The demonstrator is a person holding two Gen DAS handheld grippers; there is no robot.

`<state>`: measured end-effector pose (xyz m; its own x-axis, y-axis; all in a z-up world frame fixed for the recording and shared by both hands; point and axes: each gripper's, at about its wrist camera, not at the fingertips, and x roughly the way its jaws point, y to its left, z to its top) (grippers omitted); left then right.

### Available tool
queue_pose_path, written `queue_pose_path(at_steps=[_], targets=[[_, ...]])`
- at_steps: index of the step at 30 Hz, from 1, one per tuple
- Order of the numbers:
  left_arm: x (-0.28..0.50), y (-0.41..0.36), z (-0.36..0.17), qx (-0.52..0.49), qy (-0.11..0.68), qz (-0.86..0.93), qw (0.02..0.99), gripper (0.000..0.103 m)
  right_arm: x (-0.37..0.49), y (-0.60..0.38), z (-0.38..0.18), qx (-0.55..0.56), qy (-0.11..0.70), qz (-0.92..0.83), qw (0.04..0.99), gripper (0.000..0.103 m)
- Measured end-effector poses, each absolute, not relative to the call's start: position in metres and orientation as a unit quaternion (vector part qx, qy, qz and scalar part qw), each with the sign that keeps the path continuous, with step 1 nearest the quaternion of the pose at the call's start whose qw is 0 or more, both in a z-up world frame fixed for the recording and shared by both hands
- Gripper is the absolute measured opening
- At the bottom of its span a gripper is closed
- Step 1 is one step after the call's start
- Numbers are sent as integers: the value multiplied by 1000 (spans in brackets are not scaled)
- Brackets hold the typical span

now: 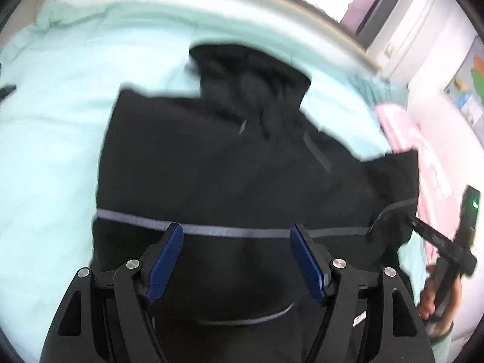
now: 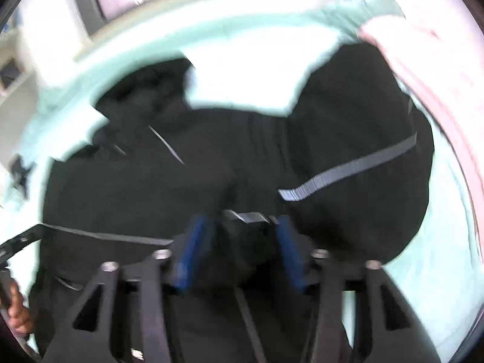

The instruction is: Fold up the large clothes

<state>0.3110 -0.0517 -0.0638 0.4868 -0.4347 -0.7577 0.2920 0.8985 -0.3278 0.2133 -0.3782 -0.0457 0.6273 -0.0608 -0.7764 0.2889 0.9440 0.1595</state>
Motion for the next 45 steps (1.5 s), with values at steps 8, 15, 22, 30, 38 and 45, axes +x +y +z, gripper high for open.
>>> queue_pose_path(at_steps=[8,15,22,30,38,45], targets=[[335,-77,-127,-36,506,-145,850,75,254,-323,-77,90,477,-60,872,69],[327,-86,-132,17,483,-125,866,76,251,-313,-120,48,486,-82,869,68],[272,-114,-72,78,382,-118,913,76,198,-311,-66,50,415,-75,905,69],[199,-178,-7,116,285,-123,943,76,125,-350,2,41,348,-111,930,81],[171,-247,-3,66,300,-195,931,76,61,-460,24,77,348,-172,918,81],[196,-319,-43,22,383,-216,898,76,35,-555,32,130,340,-225,904,81]])
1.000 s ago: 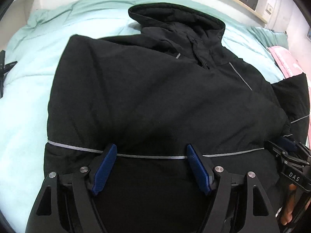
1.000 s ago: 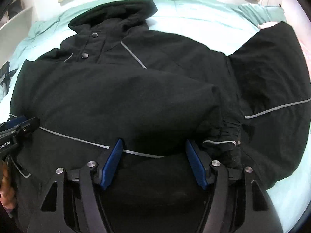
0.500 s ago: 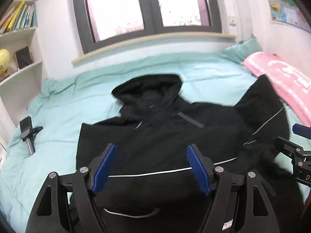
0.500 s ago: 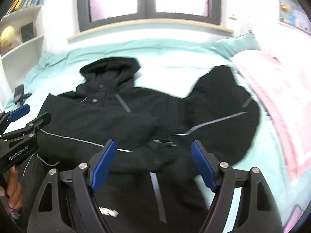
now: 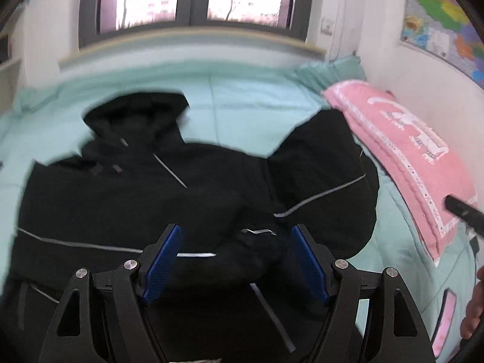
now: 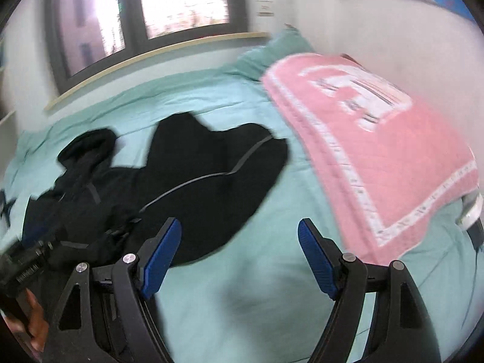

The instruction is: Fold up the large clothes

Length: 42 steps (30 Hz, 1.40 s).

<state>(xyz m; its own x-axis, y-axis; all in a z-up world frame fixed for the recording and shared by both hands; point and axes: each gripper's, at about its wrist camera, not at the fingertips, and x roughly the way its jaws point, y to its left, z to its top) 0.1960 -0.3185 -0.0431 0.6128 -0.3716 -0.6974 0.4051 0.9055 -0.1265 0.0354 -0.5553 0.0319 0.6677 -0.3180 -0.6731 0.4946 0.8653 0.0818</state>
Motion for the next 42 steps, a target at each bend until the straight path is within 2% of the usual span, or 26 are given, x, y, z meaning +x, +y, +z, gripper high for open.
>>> queue_pose_path(at_steps=[4,6,7,17,25,26,27,30,35,39,42], targets=[[222,-344,-92,31,442,-203,873,76,39,-605,29,165,333,-246,895,81],[244,-358,-140,57,516,-192,833,77,51,-628,25,177,332,-256,890,81],[247,-359,-148,56,518,-188,832,77,60,-635,21,181,335,-256,888,81],[222,-359,-157,63,435,-200,876,79,175,-703,-49,248,366,-215,871,80],[216,-352,-156,57,415,-211,883,80,227,-748,-111,308,385,-207,845,80],[214,-352,-156,57,414,-211,884,80,229,-746,-110,302,384,-206,848,69],[212,-350,-155,57,413,-211,884,80,232,-742,-106,287,379,-190,859,39],[213,-349,-155,57,413,-212,884,80,230,-721,-89,239,373,-182,878,16],[208,-341,-145,41,401,-224,887,80,171,-696,-36,182,327,-236,897,12],[190,-335,-120,18,356,-264,896,79,96,-670,8,90,290,-313,900,12],[177,-345,-99,25,345,-308,886,79,42,-667,18,101,283,-336,893,13]])
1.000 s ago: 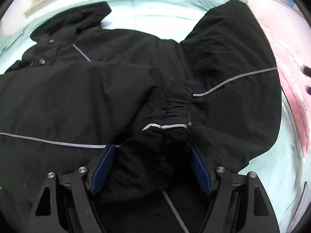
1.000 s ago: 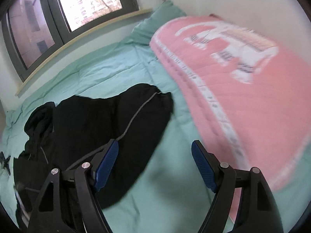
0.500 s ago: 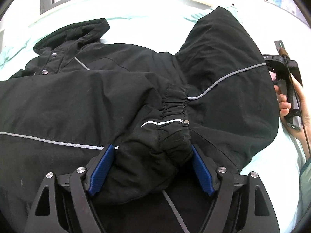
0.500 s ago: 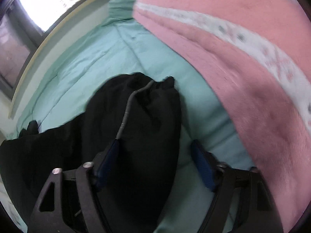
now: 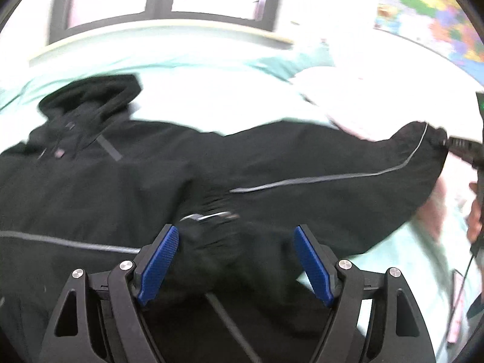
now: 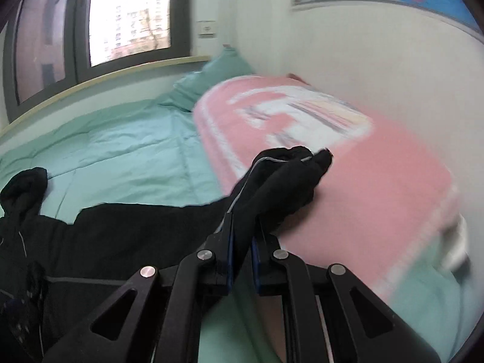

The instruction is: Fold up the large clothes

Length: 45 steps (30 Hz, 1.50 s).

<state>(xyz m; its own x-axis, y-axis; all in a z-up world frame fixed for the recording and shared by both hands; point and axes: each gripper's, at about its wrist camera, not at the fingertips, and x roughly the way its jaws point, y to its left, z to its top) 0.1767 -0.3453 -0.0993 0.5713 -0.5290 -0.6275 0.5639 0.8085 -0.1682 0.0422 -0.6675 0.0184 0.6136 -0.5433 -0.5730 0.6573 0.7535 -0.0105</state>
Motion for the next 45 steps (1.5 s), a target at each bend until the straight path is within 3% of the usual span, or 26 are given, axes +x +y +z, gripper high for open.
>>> queue_pose_path(at_steps=[2,6,9,11,15,20,22,23,28,34,41,45], targets=[[177,-359,-95,40,357,-325,875,79,24,-681,7,139,307,-323,885,13],[209,-386,-136,59,464,-317,825,80,10,-707,-24,202,344,-297,868,13],[207,-397,-146,100,458,-305,829,82,5,-720,-35,239,348,-271,865,17],[199,-401,-146,119,440,-296,839,82,-3,-720,-29,240,336,-257,874,24],[197,-395,-147,103,427,-305,845,83,-2,-723,-9,228,308,-272,883,50],[196,-392,-147,103,421,-307,847,83,26,-746,-18,279,326,-264,863,55],[196,-392,-146,102,420,-308,847,83,35,-746,-21,285,325,-250,866,23],[196,-391,-146,101,420,-309,847,83,35,-742,-17,277,320,-246,872,16],[193,-389,-146,104,420,-308,847,83,10,-729,12,234,255,-288,893,14],[191,-376,-127,71,417,-337,841,83,19,-742,-19,251,322,-314,857,14],[188,-293,-47,65,369,-333,865,83,43,-672,21,180,318,-252,896,14],[197,-229,-36,68,374,-277,882,83,75,-597,47,142,308,-196,920,14]])
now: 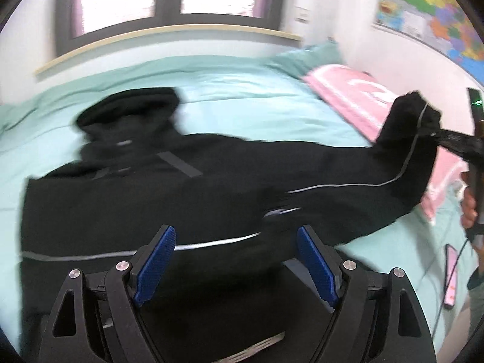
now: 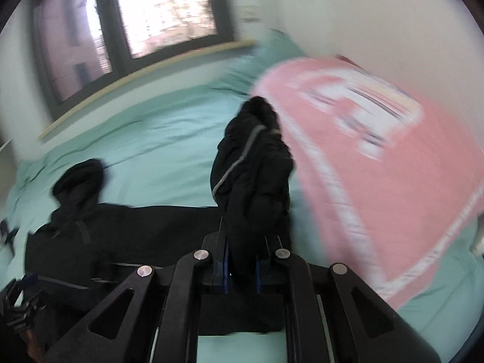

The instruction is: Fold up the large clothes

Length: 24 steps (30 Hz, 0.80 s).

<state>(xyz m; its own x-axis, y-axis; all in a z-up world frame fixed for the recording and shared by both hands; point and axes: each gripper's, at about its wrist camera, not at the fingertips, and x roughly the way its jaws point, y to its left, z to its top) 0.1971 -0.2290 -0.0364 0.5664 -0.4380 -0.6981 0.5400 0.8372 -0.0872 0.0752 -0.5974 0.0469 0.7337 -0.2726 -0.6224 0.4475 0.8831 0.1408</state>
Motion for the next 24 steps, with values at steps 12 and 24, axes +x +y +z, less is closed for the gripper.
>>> queue_pose_path(at_steps=[12,24], targets=[[220,-88,-49,12,397,-177,901,83,165,-364,68,79,335,-14,939,15],[236,-45,-69,-89,365,-201,905,83,241,-215,-76,37,460,82,883,21]])
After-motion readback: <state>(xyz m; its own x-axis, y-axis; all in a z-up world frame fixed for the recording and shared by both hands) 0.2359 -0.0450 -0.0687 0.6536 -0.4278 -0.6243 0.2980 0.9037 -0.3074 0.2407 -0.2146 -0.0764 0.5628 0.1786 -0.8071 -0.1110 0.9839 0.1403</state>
